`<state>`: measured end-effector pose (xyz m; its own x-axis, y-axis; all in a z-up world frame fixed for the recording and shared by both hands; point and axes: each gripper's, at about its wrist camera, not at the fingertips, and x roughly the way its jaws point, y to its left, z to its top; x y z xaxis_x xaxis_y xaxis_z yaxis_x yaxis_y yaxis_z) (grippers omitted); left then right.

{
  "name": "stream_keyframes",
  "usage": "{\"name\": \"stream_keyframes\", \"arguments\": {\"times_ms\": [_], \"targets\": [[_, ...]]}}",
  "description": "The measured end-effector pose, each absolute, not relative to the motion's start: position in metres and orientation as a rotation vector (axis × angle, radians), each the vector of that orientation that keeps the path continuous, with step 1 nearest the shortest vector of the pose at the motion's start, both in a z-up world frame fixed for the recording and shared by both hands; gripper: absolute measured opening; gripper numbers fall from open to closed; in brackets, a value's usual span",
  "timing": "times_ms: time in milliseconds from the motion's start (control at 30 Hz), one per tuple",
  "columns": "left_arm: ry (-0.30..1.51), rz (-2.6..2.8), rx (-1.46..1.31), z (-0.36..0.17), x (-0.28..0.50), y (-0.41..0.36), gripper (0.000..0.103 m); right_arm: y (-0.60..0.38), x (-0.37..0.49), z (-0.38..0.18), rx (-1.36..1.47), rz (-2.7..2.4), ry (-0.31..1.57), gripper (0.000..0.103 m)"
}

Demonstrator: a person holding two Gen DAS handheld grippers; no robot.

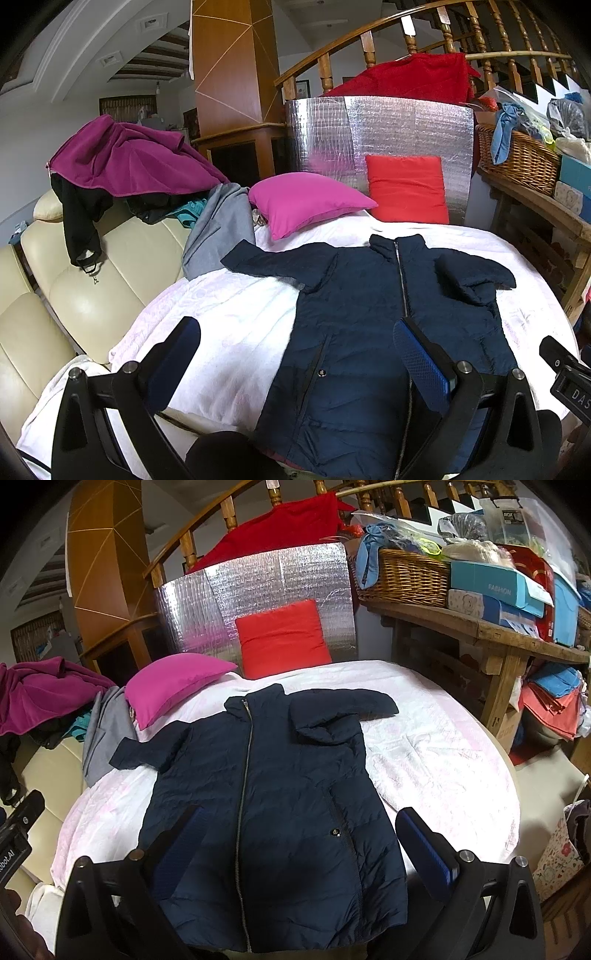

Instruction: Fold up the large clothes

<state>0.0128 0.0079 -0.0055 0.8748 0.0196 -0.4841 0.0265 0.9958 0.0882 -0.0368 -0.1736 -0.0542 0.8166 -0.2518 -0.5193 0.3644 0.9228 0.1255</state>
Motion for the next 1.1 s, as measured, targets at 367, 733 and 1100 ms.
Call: {"name": "stream_keyframes", "arguments": {"times_ms": [367,733,1100], "targets": [[0.509,-0.003,0.093,-0.007,0.014,0.008,0.103,-0.175,-0.036,-0.057,0.238,-0.330,0.568,0.103],[0.522,0.001,0.102,-0.010,0.021,0.006,0.103,-0.181,-0.030,-0.059,0.230,-0.339,0.594,0.103],[0.703,-0.088,0.090,-0.044,0.113,-0.015,0.103,-0.238,0.018,-0.060,0.314,-0.325,0.591,0.103]]}}
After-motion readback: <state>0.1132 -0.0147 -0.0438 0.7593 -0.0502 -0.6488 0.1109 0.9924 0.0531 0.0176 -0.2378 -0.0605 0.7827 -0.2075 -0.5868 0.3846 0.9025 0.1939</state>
